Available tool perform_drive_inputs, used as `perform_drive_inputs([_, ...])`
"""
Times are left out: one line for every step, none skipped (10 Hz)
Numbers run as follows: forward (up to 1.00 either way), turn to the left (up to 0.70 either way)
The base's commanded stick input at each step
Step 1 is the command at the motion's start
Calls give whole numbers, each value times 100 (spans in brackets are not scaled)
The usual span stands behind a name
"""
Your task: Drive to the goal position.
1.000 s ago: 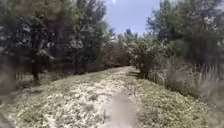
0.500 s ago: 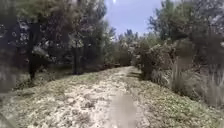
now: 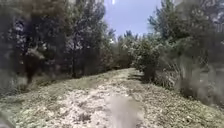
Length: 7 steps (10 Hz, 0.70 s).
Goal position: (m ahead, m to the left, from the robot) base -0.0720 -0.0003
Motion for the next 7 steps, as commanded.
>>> perform_drive_inputs([50, 1])
perform_drive_inputs([50, 1])
perform_drive_inputs([50, 1])
perform_drive_inputs([50, 1])
perform_drive_inputs([50, 1])
perform_drive_inputs([50, 1])
perform_drive_inputs([50, 1])
